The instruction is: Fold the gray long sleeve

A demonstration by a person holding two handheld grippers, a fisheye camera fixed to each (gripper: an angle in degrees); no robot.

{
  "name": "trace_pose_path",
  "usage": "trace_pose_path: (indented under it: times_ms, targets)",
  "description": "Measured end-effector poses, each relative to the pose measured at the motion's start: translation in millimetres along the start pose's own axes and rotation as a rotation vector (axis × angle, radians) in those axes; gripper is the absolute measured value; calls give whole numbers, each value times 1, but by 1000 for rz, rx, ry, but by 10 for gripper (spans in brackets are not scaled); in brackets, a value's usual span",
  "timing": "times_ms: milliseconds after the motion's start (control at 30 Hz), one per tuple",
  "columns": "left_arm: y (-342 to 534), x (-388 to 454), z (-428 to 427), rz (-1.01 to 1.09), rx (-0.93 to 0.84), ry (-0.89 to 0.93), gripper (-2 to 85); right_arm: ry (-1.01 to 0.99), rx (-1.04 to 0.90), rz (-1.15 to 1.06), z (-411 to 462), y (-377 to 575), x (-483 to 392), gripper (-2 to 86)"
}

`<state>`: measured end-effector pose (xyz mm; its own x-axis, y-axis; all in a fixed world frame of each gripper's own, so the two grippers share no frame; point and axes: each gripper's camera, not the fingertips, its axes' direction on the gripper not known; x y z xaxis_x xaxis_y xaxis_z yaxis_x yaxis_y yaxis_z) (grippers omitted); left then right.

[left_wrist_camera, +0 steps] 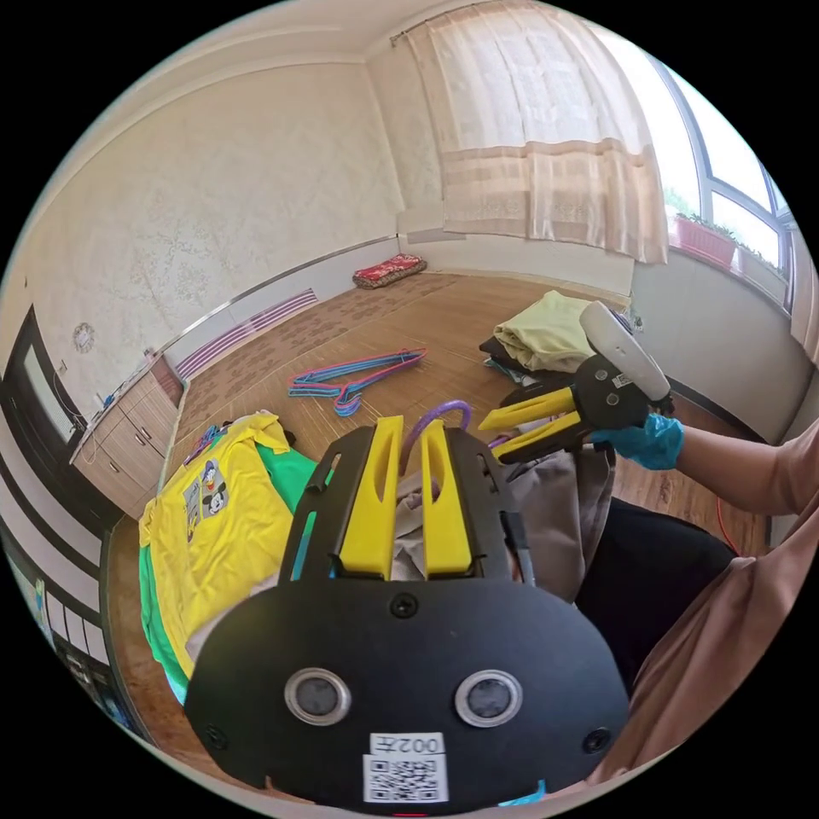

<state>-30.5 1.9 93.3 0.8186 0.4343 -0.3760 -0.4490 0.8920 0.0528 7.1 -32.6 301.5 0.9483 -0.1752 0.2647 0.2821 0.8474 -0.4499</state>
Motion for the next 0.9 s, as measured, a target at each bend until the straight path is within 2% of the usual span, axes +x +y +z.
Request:
trace_pose_path:
  times_ms: [567, 700, 900]
  targets:
    - [-16, 24, 3, 20, -87, -73, 32, 53, 41, 96, -23, 40, -17, 48]
    - [-20, 30, 1, 28, -106, -117, 21, 158, 62, 77, -28, 44, -27, 0]
    - [-22, 33, -7, -6, -91, -184, 3, 279, 67, 70, -31, 43, -36, -9]
